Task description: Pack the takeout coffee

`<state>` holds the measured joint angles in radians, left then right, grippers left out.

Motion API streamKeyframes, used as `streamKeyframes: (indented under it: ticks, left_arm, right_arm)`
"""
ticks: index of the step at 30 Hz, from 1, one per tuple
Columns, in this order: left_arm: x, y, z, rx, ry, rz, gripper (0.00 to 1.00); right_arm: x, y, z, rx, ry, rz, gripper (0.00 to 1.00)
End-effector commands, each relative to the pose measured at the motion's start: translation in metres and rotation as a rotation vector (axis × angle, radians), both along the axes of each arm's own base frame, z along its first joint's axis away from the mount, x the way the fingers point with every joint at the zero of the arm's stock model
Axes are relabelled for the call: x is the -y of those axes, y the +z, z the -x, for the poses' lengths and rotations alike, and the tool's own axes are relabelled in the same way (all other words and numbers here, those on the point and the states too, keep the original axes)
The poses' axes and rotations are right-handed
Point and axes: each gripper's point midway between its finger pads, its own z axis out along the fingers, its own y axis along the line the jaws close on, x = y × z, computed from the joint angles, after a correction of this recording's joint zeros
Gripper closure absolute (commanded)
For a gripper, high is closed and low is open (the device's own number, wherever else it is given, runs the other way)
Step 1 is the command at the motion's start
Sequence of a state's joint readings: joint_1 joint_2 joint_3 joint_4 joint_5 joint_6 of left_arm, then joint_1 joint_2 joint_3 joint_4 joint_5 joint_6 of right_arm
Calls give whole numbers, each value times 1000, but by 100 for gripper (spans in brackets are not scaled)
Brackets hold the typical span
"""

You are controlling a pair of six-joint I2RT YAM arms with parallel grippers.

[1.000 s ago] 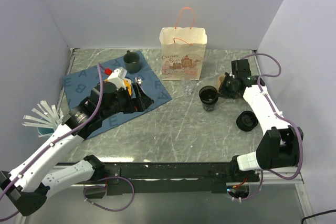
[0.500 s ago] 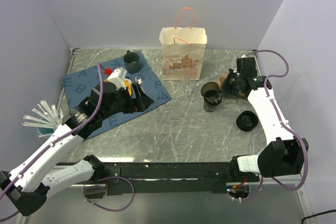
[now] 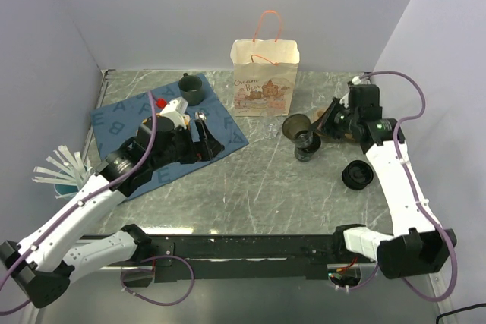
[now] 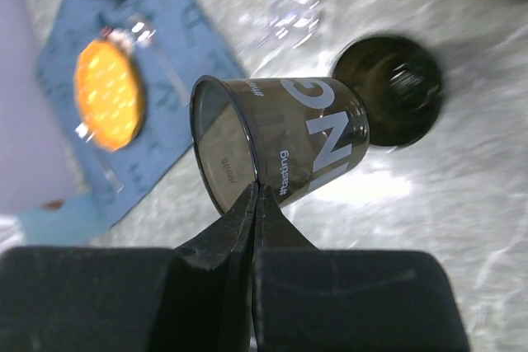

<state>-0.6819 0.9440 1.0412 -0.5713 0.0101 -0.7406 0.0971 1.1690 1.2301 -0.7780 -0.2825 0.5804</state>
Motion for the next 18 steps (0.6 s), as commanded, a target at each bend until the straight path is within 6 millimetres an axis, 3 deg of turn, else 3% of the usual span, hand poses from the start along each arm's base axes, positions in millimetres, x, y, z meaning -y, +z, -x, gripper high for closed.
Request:
streamKeyframes:
  ticks: [1,5,9,13,18]
  left_arm:
    - [4,10,-7,4,4,-7,1]
    - [6,-5,-9,-42,6,-36,2]
    - [0,-13,-11,-69,40,-68,2]
    - [-3,-23,-10,-95,53,-80,3]
    - [-4,-36,-5,-129,57,-76,3]
  right_arm:
    - [-37,17,21,43,97,-117,100]
    - [-78,8,43,11,196,-184,100]
    - [-114,-22,61,-47,276,-225,100]
    - [-138,-44,65,-55,325,-255,100]
    - [-152,-79,71,-114,373,-229,100]
